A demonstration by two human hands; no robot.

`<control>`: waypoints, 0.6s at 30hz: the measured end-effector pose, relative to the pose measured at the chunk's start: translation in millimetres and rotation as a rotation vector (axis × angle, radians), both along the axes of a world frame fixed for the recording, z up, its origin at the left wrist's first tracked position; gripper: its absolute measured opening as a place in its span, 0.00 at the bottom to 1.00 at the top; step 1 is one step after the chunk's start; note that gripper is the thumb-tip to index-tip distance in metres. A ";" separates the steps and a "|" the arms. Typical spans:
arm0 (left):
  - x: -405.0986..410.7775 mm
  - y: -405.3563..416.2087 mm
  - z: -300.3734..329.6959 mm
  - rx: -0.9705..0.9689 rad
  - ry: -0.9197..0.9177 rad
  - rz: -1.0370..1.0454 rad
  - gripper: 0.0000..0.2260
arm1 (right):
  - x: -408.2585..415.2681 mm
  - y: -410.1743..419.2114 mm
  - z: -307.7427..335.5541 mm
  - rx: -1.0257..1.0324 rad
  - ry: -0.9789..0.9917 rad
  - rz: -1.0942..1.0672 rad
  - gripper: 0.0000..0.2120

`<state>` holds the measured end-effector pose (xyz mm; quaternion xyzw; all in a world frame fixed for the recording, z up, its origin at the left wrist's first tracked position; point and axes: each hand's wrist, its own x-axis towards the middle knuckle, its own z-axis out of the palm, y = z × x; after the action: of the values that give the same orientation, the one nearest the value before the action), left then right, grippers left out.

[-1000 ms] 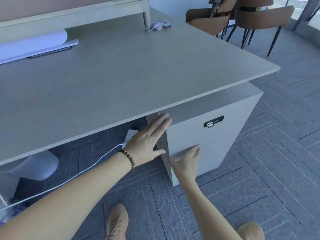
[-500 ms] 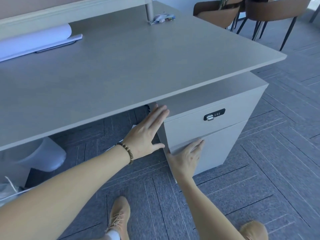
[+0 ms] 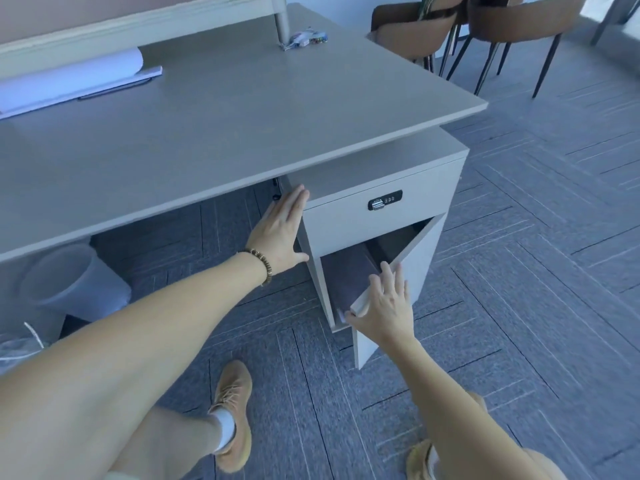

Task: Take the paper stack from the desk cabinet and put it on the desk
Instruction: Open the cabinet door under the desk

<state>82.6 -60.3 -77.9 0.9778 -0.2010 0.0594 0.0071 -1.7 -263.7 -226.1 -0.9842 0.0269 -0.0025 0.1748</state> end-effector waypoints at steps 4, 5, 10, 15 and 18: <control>-14.5 -13.6 5.6 -0.043 0.016 0.070 0.56 | -23.8 -30.2 7.0 -0.046 0.002 0.082 0.36; -17.3 -15.9 7.0 -0.040 0.011 0.081 0.56 | -29.7 -37.9 8.7 -0.060 0.011 0.100 0.35; -29.0 -20.9 12.2 -0.121 0.077 0.125 0.56 | -54.5 -82.9 21.4 -0.192 0.085 0.169 0.41; -31.0 -21.0 12.9 -0.259 0.172 0.131 0.55 | -62.0 -110.5 38.0 -0.211 0.176 0.139 0.49; -30.6 -22.2 15.2 -0.239 0.181 0.140 0.57 | -66.2 -112.1 43.4 -0.215 0.192 0.074 0.49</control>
<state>52.0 -82.5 -62.7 0.9829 -0.1222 -0.0051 0.1375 -68.0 -375.8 -182.7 -0.9933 0.0070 0.0954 0.0649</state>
